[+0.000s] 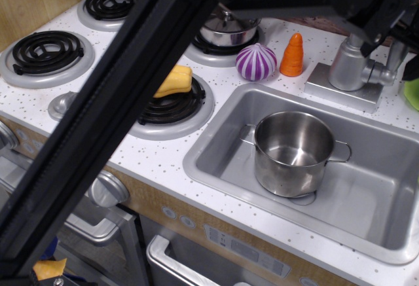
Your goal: Turn lever vertical to front
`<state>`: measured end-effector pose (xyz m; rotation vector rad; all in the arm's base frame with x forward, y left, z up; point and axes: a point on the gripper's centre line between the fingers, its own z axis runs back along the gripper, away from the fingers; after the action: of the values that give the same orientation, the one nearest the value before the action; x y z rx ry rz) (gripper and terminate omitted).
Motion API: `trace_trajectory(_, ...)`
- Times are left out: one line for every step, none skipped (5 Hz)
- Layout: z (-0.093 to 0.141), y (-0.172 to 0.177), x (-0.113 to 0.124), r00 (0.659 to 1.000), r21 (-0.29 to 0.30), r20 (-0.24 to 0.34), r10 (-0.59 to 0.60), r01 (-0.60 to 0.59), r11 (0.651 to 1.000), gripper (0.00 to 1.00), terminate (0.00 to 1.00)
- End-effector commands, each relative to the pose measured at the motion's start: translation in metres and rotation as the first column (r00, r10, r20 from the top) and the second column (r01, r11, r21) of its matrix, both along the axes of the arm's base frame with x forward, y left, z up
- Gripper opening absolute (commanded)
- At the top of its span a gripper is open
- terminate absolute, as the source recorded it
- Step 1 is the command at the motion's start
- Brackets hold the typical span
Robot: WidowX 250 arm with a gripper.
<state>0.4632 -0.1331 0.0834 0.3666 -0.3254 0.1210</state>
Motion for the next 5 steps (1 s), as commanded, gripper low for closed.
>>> trace_trajectory(0.048, 0.006, 0.018, 0.992, -0.030, 0.129, -0.004, 0.008, 1.000, 1.00, 0.00)
trace_trajectory(0.049, 0.009, 0.029, 0.990, -0.047, 0.138, -0.026, 0.033, 0.998, 1.00, 0.00)
trace_trajectory(0.046, 0.009, 0.033, 0.990, -0.075, 0.139, -0.016, 0.026, 0.997, 1.00, 0.00)
trace_trajectory(0.039, 0.007, 0.033, 0.991, -0.108, 0.136, 0.001, 0.014, 0.994, 0.00, 0.00)
trace_trajectory(0.037, 0.002, 0.023, 0.993, -0.141, 0.117, 0.028, -0.011, 0.990, 0.00, 0.00)
